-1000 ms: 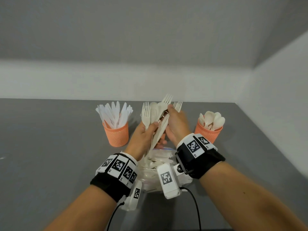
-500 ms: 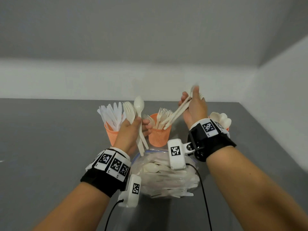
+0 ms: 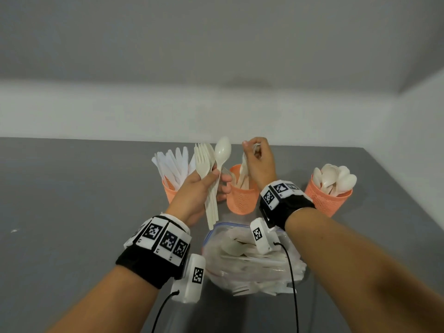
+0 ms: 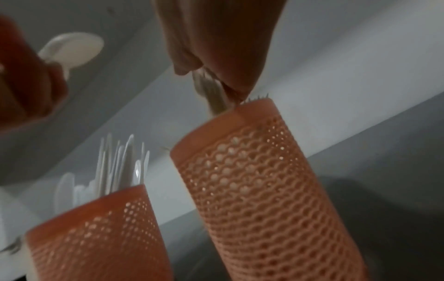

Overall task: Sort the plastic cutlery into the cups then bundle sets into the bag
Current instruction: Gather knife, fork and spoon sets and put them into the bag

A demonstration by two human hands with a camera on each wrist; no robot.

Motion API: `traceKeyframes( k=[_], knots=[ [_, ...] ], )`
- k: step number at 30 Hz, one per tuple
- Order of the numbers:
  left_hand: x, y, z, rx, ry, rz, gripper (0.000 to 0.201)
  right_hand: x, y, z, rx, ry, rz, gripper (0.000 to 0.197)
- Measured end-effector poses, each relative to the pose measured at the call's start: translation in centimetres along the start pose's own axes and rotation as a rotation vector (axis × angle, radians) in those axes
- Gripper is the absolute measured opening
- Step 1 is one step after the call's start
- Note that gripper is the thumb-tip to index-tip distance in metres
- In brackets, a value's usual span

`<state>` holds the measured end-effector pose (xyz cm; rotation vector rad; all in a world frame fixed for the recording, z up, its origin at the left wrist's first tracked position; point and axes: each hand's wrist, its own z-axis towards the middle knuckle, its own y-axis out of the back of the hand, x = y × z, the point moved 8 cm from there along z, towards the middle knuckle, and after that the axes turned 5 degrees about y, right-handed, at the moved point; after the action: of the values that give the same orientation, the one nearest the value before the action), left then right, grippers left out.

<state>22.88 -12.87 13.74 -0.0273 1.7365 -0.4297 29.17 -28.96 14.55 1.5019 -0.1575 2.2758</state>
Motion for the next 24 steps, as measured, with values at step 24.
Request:
traceKeyframes(
  k=[24],
  knots=[
    [-0.9, -5.0, -0.4, 0.151, -0.068, 0.138, 0.034, 7.9, -1.5, -4.0, 0.473, -0.007, -0.186, 0.017]
  ],
)
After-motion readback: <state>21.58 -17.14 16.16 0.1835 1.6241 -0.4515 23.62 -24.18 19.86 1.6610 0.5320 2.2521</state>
